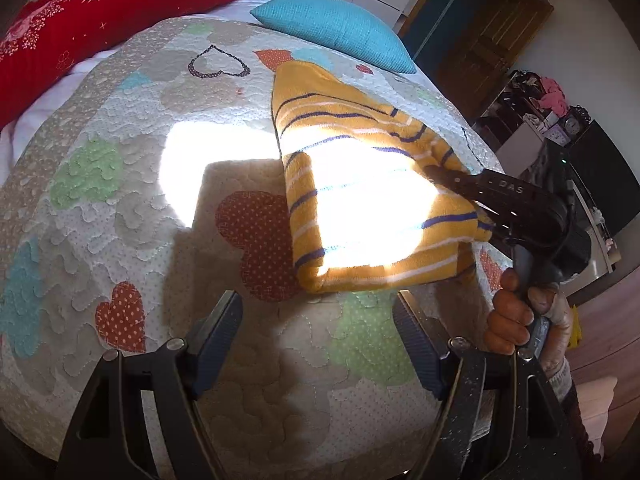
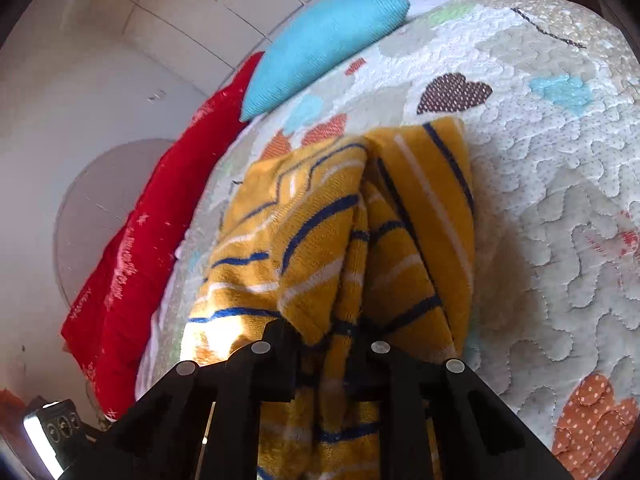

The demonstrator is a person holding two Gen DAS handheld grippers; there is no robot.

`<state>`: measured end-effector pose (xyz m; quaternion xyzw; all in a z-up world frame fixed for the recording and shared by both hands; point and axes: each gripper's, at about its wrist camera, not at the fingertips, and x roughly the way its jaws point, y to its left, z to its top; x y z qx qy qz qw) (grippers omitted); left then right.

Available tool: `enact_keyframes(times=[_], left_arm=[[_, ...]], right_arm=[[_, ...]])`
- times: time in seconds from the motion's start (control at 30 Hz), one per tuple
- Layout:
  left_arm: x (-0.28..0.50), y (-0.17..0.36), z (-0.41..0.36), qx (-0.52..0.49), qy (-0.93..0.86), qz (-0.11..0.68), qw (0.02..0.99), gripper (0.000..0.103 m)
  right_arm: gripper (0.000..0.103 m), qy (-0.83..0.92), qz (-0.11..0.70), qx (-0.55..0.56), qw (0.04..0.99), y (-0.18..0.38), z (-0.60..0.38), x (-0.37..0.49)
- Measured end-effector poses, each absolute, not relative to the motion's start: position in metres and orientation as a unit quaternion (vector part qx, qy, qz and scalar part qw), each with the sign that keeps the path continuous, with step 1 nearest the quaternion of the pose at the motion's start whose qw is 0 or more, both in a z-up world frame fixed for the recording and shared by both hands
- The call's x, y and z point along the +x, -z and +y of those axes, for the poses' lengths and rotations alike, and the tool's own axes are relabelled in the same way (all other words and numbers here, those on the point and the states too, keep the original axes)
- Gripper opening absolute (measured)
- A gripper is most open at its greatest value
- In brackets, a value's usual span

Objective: Fold small clothes

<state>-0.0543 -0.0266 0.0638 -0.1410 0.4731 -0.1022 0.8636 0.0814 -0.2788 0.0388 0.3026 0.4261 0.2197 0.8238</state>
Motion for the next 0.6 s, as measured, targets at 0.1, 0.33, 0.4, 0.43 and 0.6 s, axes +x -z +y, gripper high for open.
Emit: enact_keyframes(times=[0.1, 0.33, 0.4, 0.43, 0.6], left_arm=[[-0.048, -0.067, -0.023, -0.129, 0.092, 0.467, 0.87, 0.076], [0.002, -0.062, -0.052, -0.109, 0.116, 0.448, 0.88, 0.076], [0.022, -0.048, -0.061, -0.098, 0.104, 0.473, 0.869, 0.076], [0.029, -0.038, -0.065, -0.099, 0.107, 0.492, 0.859, 0.077], [0.033, -0.038, -0.061, -0.097, 0.113, 0.515, 0.844, 0.083]], right_arm=[[0.015, -0.202, 0.39, 0.277, 0.855, -0.06, -0.292, 0.053], [0.019, -0.155, 0.427, 0.229, 0.861, -0.036, -0.304, 0.043], [0.025, -0.149, 0.429, 0.216, 0.864, -0.04, -0.303, 0.044], [0.026, -0.146, 0.43, 0.205, 0.867, -0.042, -0.303, 0.044], [0.038, -0.126, 0.43, 0.152, 0.881, -0.051, -0.299, 0.04]])
